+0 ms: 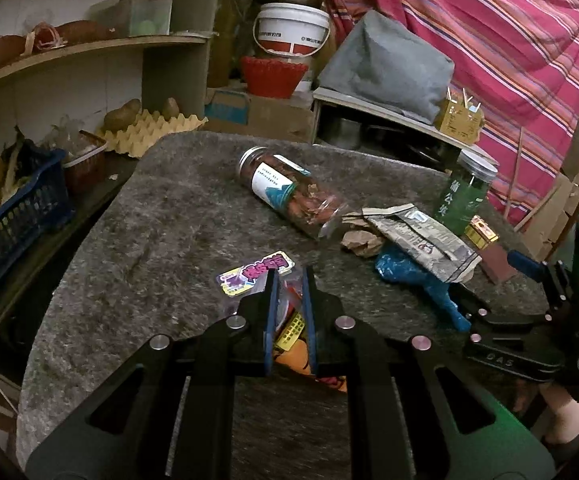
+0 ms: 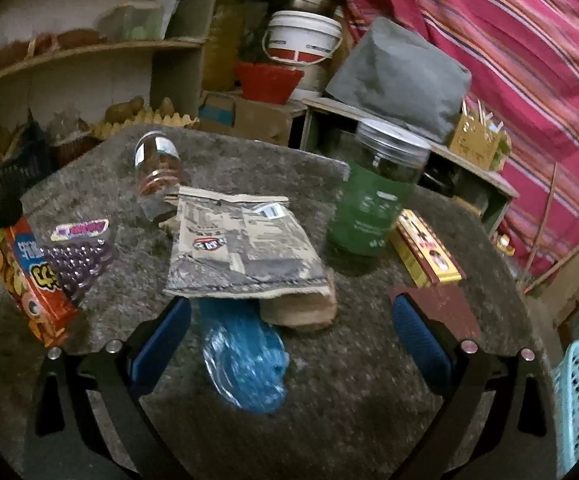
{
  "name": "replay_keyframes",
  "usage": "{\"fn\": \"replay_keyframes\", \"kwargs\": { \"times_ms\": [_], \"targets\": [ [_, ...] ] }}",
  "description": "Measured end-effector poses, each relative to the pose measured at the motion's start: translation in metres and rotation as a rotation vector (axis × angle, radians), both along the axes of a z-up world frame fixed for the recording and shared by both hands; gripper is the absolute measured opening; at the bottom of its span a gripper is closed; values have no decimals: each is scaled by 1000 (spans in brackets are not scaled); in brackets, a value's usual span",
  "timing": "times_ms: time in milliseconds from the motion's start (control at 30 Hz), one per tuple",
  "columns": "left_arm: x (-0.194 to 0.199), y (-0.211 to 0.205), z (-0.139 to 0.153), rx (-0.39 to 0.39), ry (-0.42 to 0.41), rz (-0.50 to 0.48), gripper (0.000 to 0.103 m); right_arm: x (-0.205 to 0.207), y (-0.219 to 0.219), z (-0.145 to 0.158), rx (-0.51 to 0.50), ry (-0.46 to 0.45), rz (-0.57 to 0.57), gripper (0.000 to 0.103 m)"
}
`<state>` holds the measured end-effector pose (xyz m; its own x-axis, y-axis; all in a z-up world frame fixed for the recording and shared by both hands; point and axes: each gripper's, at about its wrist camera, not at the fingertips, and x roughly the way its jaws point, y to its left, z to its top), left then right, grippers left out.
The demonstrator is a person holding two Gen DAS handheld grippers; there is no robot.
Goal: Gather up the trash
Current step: 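Reach the right tool toward the silver foil wrapper beside the blue bag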
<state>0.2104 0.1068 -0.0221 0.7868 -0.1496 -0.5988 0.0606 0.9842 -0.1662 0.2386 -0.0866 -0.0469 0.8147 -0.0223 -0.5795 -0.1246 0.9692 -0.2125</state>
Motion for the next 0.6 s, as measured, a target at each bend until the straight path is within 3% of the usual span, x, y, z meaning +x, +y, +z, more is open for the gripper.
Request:
{"fn": "replay_keyframes", "kwargs": {
  "times_ms": [400,467,533,600],
  "targets": [
    [12,11,-7,-24,20,0,11,6,27,6,-139,-62,60,97],
    [12,11,-7,-22,20,2,11,6,28,7,-135,-59,82,80],
    [12,11,-7,-19,19,0,11,9,29,6,-121,-31,95,50],
    [12,10,-8,-8,14,-1,11,11,26,6,-99,-18,109,39]
  ]
}}
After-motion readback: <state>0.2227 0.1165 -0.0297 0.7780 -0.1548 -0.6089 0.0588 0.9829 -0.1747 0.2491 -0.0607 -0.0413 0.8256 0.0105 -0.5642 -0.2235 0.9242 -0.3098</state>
